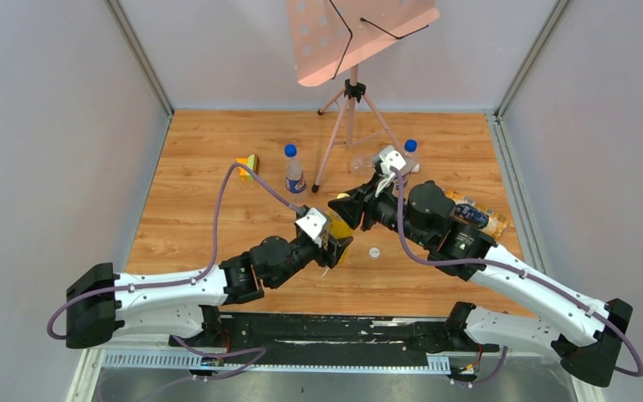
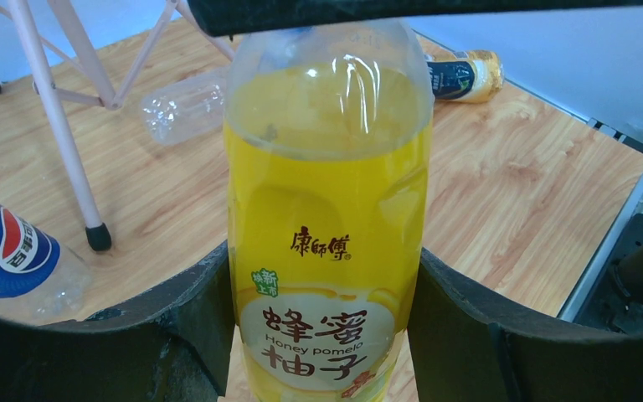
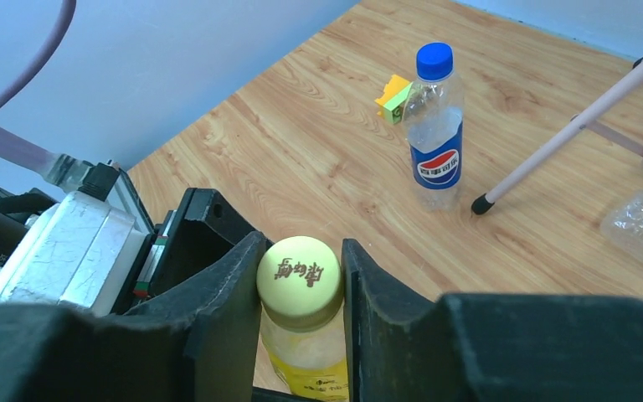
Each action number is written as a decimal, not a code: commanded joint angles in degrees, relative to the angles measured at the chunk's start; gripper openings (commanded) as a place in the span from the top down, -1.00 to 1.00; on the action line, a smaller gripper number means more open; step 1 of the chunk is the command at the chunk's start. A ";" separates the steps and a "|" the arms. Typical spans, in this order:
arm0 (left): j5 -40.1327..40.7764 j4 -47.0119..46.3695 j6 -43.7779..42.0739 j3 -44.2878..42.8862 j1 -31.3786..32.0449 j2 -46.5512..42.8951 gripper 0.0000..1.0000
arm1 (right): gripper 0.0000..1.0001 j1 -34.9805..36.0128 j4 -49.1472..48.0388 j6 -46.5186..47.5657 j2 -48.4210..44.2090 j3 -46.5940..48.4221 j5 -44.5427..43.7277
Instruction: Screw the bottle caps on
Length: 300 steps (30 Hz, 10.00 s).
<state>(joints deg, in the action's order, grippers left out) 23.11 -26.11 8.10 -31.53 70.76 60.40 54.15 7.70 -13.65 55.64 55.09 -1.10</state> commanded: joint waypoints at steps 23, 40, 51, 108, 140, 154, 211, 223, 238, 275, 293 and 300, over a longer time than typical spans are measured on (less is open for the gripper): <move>12.83 53.86 26.33 -5.85 -1.58 -14.32 -1.00 | 1.00 -5.84 -38.90 19.45 21.34 -4.73 -10.84; 9.47 64.89 43.78 -4.51 -1.48 -10.27 -1.00 | 0.93 -6.96 -43.47 16.28 29.95 -5.60 -9.28; 5.02 58.74 47.49 6.95 -1.42 -32.24 -1.00 | 0.75 -7.04 -42.77 14.43 32.77 -6.22 -9.79; 2.40 59.26 46.44 14.63 -1.46 -57.48 -1.00 | -1.00 -53.58 10.51 19.18 11.55 3.04 -12.52; 4.55 55.87 31.72 8.30 -1.50 -42.17 -1.00 | -0.45 -65.05 21.06 49.33 41.29 6.61 16.17; 9.70 54.13 31.31 7.06 -1.50 -41.00 -1.00 | 0.05 -66.65 16.74 42.52 37.30 6.78 16.62; -22.52 18.02 12.43 -34.88 -6.65 10.66 -0.82 | 0.34 -36.89 -48.35 -43.48 -10.09 -16.05 43.68; -28.98 14.70 12.23 -34.69 -7.40 11.32 -0.71 | 0.32 -32.87 -55.78 -48.05 -6.29 -16.78 45.13; -27.02 9.58 15.95 -29.90 -7.99 10.22 -0.28 | 0.32 -28.40 -54.11 -43.89 -6.69 -17.11 39.98; -22.34 23.26 5.06 -3.88 -9.04 -15.07 0.25 | -1.00 -28.43 3.58 -26.39 -30.21 -21.13 18.32; -12.95 34.47 5.01 -0.53 -9.05 -21.37 0.09 | -0.71 -17.59 25.28 -20.79 -1.00 -16.53 -4.66; -13.53 35.03 5.62 0.60 -9.02 -24.55 0.17 | -0.44 -12.93 23.12 -23.94 11.98 -15.61 -13.90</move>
<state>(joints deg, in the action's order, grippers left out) 9.13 9.21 13.13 -31.31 61.78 38.04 39.59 31.99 -35.11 63.22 37.23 -5.80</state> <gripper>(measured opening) 0.578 0.744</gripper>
